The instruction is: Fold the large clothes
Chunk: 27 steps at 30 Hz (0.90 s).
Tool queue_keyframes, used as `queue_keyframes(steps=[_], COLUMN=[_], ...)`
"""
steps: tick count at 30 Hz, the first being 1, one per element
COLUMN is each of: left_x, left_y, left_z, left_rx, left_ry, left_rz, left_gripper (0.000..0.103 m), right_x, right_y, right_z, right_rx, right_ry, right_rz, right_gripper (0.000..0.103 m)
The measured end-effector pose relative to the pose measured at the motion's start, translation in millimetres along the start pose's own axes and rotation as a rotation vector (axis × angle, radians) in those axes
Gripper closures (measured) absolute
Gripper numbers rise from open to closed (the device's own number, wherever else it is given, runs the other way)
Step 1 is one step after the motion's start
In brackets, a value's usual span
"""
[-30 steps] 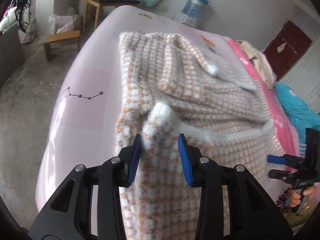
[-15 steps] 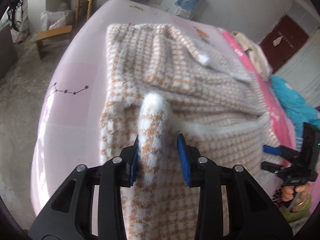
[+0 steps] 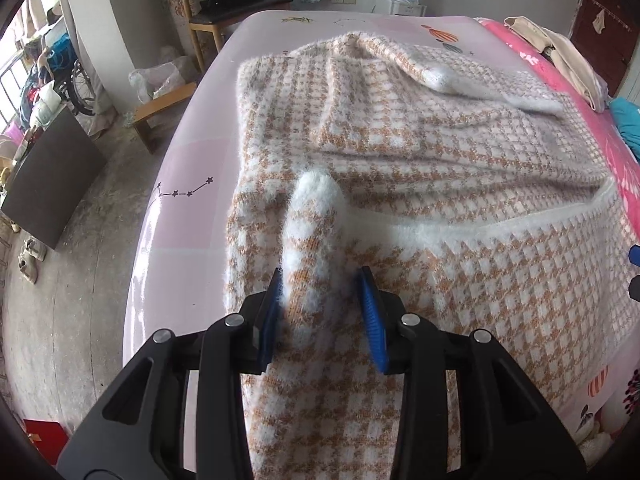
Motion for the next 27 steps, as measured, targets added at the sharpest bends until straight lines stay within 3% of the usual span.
queue_keyframes(steps=[3,6,15,27], left_x=[-0.4,-2.6,-1.2,-1.1], left_y=[-0.6,0.5,1.6,1.7], left_z=[0.0,3.2,3.3,3.8], left_rx=[-0.022,-0.033,-0.036,-0.040], left_ry=[-0.005,-0.008,-0.019,-0.017], left_rz=[-0.001,-0.006,-0.007,-0.006], left_gripper=[0.067,0.066,0.065,0.064], right_x=[-3.4,-6.0,-7.5,-7.4], right_y=[9.2,21.5,38.8,41.3], right_z=[-11.7,-16.7,-19.0,-16.2], right_rx=[0.044,0.076,0.086,0.071], right_ry=[-0.044,-0.068,-0.060,-0.041], right_rz=[-0.011,-0.039,-0.089,-0.103], right_gripper=[0.031,0.023,0.016,0.015])
Point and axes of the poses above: each gripper's, at about its wrist camera, not at the fingertips, and y roughly the way its jaws point, z to its right, x to its underside, the point moved 7 cm from there along y, roughly the way its jaws point, and after that the axes turned 7 degrees about -z, right-handed, at the moved point
